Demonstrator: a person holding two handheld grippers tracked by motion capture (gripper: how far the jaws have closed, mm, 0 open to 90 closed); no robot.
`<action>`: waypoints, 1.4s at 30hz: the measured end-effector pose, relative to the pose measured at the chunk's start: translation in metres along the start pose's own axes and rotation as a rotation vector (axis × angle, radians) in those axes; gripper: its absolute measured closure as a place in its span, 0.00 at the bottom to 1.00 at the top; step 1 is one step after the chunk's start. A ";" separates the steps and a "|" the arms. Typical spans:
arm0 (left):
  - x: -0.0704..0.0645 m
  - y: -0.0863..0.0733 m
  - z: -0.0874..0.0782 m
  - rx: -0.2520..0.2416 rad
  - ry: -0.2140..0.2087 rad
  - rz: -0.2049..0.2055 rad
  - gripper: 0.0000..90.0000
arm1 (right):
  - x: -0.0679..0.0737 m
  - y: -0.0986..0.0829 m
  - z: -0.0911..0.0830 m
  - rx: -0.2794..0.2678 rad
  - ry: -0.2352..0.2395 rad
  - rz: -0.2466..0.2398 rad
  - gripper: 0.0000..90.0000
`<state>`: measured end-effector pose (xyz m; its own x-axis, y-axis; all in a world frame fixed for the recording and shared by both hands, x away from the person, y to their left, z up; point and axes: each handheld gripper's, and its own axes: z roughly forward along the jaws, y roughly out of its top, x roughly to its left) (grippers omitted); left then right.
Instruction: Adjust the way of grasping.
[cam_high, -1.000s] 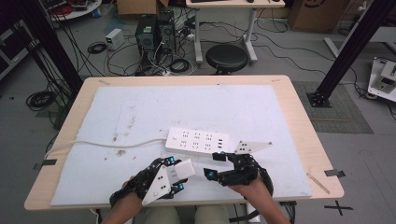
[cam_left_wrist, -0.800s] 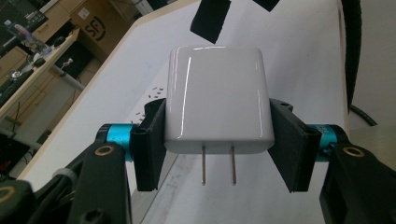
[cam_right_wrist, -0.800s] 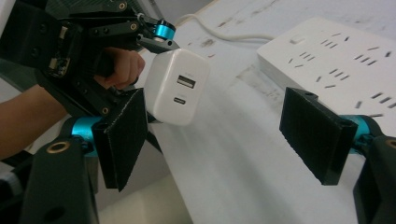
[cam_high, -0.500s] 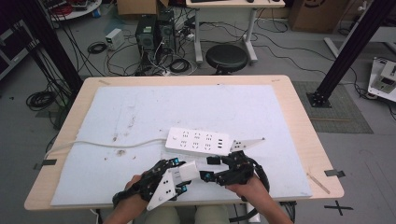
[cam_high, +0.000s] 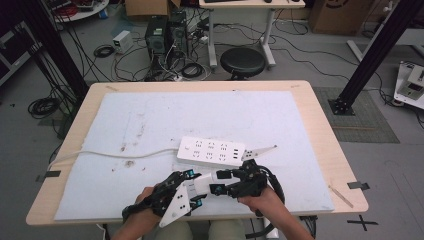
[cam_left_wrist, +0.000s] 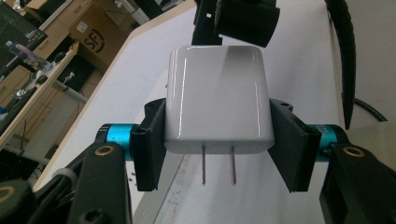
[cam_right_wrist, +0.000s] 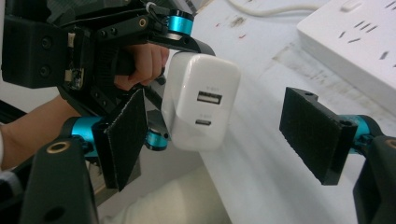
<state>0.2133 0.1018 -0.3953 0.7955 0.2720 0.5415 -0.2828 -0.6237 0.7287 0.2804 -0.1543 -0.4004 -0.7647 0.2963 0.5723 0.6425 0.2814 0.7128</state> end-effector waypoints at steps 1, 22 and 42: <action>0.000 0.001 0.000 -0.003 -0.002 0.001 0.47 | -0.001 0.001 0.001 0.006 0.010 0.005 0.27; -0.005 0.004 0.001 -0.018 -0.019 0.017 0.47 | -0.005 0.002 0.013 0.061 0.082 0.070 0.40; -0.009 0.005 0.003 -0.019 -0.025 0.041 0.47 | -0.008 -0.001 0.016 0.077 0.181 0.107 0.67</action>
<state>0.2062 0.0938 -0.3979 0.7959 0.2283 0.5608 -0.3252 -0.6201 0.7139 0.2866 -0.1424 -0.4115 -0.6841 0.1614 0.7113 0.7170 0.3279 0.6152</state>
